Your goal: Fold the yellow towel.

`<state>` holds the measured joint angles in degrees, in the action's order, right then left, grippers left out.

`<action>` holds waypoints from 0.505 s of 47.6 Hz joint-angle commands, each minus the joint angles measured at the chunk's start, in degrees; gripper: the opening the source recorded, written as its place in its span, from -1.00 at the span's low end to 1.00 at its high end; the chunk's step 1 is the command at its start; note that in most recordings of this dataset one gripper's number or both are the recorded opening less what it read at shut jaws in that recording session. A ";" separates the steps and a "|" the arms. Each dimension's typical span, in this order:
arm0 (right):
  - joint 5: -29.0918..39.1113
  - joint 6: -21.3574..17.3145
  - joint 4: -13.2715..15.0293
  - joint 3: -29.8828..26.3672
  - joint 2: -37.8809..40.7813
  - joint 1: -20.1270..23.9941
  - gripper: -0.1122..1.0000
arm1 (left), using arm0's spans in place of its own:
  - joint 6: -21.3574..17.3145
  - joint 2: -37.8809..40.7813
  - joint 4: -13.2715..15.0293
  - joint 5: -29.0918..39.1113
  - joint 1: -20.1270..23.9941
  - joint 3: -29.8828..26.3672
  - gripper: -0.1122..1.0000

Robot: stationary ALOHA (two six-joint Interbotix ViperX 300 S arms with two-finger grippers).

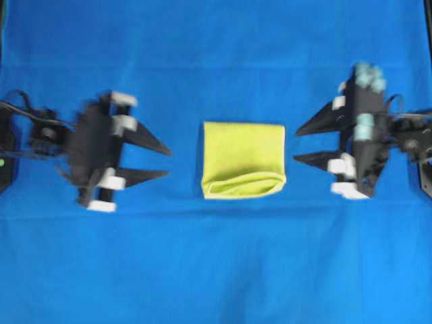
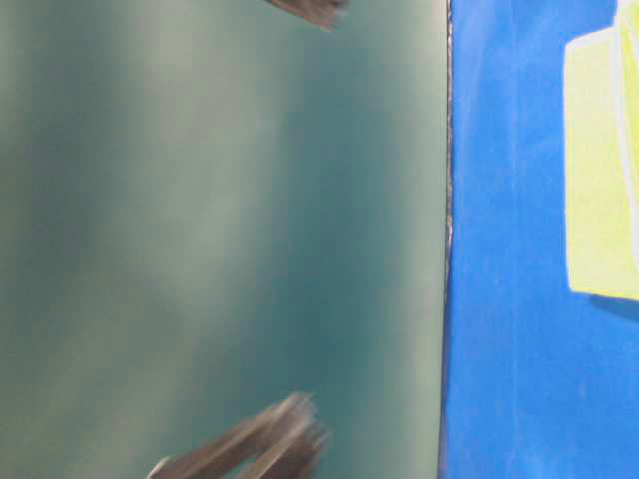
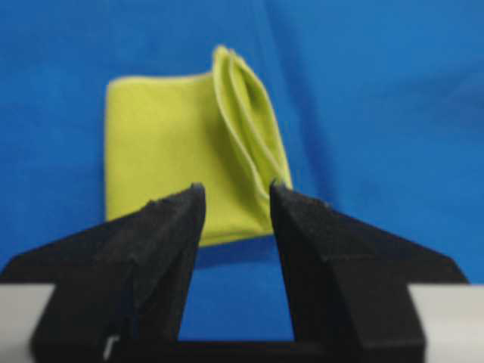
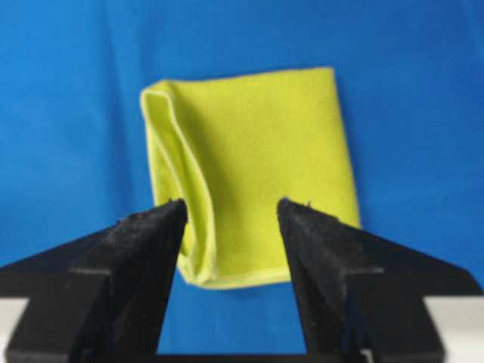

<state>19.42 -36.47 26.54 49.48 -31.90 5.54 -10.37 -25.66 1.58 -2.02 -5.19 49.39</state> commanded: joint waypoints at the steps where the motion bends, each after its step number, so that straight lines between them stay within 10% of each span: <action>1: -0.09 0.09 1.14 0.88 -5.36 -0.09 0.22 | 0.00 -5.89 0.00 -0.44 0.00 1.76 -0.13; 24: -0.35 0.00 4.92 13.97 -29.79 -1.85 0.22 | 2.90 -31.46 0.09 1.14 2.55 18.11 -0.13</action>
<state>19.51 -36.47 31.20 62.40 -59.24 4.48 -7.73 -54.84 1.58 -0.70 -3.60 66.45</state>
